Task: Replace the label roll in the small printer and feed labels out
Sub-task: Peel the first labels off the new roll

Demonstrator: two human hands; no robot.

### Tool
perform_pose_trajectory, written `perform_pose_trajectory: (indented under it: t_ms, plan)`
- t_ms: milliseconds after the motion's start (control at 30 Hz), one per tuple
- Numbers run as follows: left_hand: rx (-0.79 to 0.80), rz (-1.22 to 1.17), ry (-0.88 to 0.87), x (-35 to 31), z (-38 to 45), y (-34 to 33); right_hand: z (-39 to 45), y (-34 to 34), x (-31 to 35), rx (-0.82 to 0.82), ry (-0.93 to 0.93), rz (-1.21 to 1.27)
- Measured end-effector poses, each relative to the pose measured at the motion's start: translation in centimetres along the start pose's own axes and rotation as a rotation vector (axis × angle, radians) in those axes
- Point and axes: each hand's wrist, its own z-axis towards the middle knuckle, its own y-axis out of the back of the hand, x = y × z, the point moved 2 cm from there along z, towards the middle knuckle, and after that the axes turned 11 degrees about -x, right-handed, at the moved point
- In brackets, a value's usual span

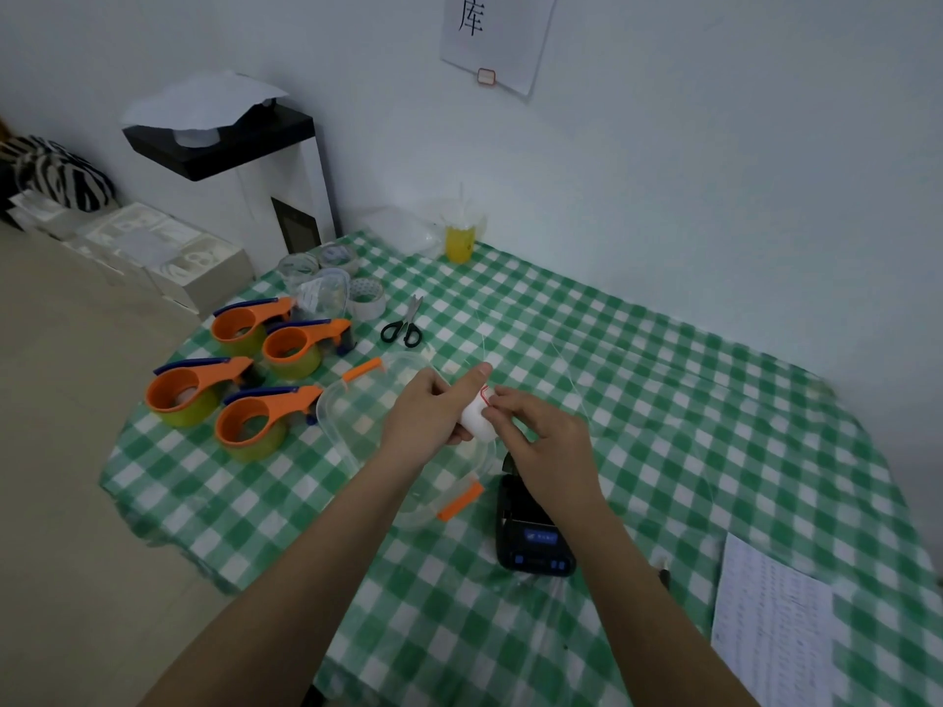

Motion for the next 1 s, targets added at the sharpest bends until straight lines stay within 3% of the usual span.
perform_pose_trajectory:
  t_ms: [267, 500, 667, 800, 1000]
  plan:
    - [-0.027, 0.012, 0.012, 0.12, -0.03, -0.45, 0.24, -0.34, -0.24, -0.001, 0.183, -0.197]
    - [-0.029, 0.023, 0.012, -0.09, -0.06, -0.41, 0.18, -0.11, -0.04, -0.04, 0.087, -0.083]
    - [-0.025, 0.0, 0.022, -0.09, -0.11, -0.48, 0.34, -0.23, 0.04, -0.018, -0.165, 0.072]
    - [-0.014, -0.002, 0.014, 0.09, -0.14, -0.35, 0.15, -0.56, 0.39, -0.013, -0.048, -0.027]
    - [0.006, -0.036, 0.009, 0.19, -0.31, -0.33, 0.51, -0.44, 0.42, -0.125, -0.401, 0.175]
